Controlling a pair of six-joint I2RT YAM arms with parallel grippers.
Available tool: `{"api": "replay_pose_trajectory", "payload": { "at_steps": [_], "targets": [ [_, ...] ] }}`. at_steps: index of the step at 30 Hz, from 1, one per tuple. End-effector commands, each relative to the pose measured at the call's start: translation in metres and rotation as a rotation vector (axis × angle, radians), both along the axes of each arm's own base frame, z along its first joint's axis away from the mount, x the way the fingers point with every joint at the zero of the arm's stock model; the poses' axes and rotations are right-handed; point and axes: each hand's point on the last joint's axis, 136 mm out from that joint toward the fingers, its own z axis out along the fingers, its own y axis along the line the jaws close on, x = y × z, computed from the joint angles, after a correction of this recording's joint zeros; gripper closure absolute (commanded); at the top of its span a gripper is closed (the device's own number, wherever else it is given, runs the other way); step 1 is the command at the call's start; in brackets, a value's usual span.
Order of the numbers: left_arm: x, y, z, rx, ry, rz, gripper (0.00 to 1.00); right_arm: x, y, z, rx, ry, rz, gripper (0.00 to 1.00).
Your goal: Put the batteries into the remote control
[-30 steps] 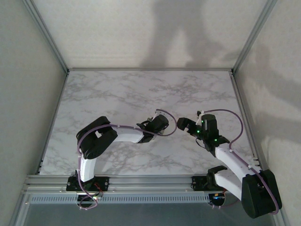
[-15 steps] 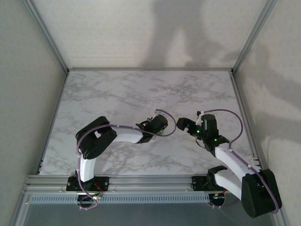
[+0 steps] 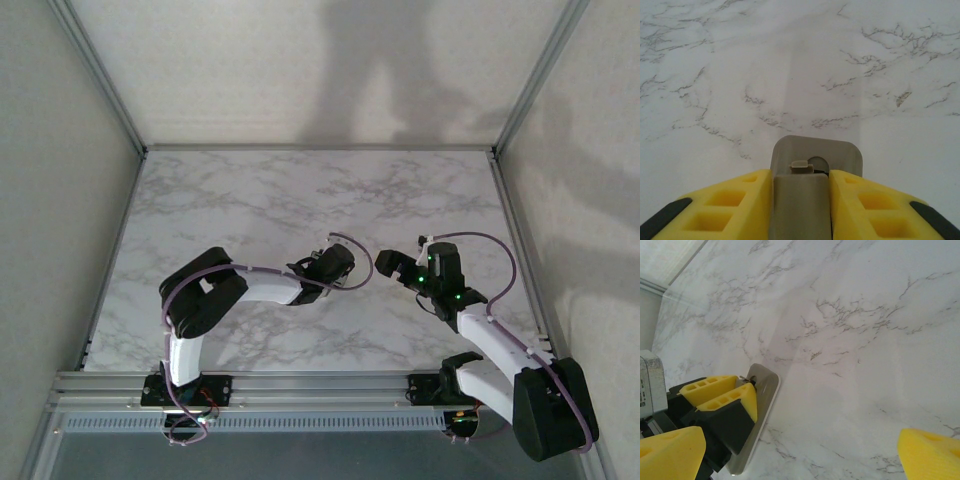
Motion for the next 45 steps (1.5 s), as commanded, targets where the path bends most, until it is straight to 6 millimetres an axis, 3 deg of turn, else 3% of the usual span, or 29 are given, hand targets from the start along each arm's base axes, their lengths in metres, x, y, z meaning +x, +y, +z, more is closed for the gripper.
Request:
{"api": "replay_pose_trajectory", "payload": {
  "at_steps": [1,16,26,32,35,37,40,45],
  "targets": [
    [-0.01,0.007,-0.003,0.01,0.044,-0.008,0.65,0.003,-0.001,0.002,0.01,-0.012,-0.008,0.01],
    [-0.01,0.007,0.014,0.0,0.022,-0.014,0.62,0.004,0.0,0.002,0.011,-0.012,-0.008,0.01],
    [-0.014,0.006,0.037,-0.077,0.033,-0.014,0.47,0.004,0.002,0.002,0.019,-0.012,0.006,0.01],
    [-0.015,0.022,0.049,-0.194,0.067,0.031,0.43,0.006,0.008,-0.001,0.028,-0.003,0.032,0.01],
    [-0.016,0.037,0.051,-0.247,0.075,0.076,0.42,0.009,0.013,-0.007,0.015,0.03,0.059,0.03],
    [-0.018,0.044,0.049,-0.276,0.083,0.094,0.43,0.019,0.023,0.003,0.014,0.027,0.087,0.07],
    [-0.023,0.048,0.038,-0.295,0.117,0.095,0.43,0.027,0.034,0.002,-0.016,0.033,0.125,0.14],
    [-0.025,0.054,0.024,-0.31,0.145,0.104,0.45,0.041,0.055,-0.006,-0.095,0.073,0.181,0.16]
  ]
}}
